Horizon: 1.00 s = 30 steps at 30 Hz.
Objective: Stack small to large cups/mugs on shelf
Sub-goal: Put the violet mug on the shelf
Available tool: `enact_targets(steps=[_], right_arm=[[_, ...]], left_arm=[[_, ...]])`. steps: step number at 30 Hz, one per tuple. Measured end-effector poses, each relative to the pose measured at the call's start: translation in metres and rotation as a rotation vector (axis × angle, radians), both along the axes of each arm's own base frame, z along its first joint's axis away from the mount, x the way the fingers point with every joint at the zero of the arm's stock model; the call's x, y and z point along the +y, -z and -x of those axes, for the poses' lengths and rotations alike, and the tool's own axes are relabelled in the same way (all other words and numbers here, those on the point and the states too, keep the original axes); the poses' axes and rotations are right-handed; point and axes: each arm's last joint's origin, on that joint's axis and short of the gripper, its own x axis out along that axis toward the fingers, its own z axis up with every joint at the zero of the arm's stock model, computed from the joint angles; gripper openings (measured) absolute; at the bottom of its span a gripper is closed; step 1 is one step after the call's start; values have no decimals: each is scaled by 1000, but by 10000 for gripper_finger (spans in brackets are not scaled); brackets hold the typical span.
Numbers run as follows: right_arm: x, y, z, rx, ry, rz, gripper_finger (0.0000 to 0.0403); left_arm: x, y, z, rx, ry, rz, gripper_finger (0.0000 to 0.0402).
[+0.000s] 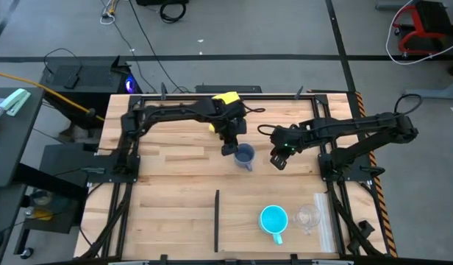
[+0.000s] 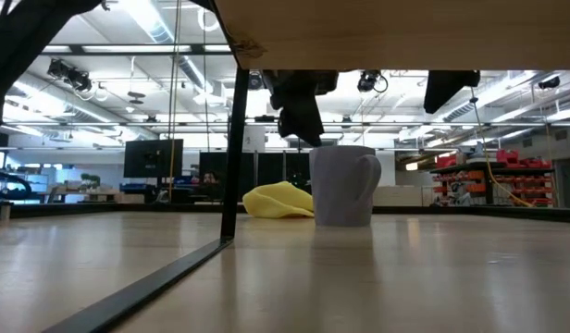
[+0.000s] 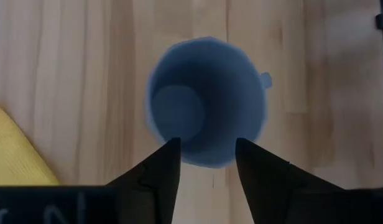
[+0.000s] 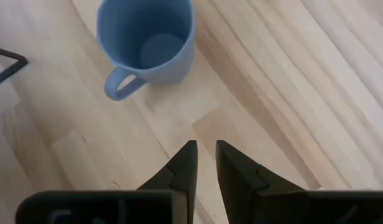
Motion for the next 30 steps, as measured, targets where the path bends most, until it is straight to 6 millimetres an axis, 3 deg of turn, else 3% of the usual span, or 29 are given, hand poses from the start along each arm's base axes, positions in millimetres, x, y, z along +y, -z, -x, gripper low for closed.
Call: enact_targets(steps=[21, 30], right_arm=[[-2, 1, 0, 16, -12, 63, 67], [-2, 1, 0, 15, -9, 70, 67]], left_arm=[[-3, 2, -5, 15, -71, -128, 166], [-2, 23, -13, 48, -92, -114, 165]])
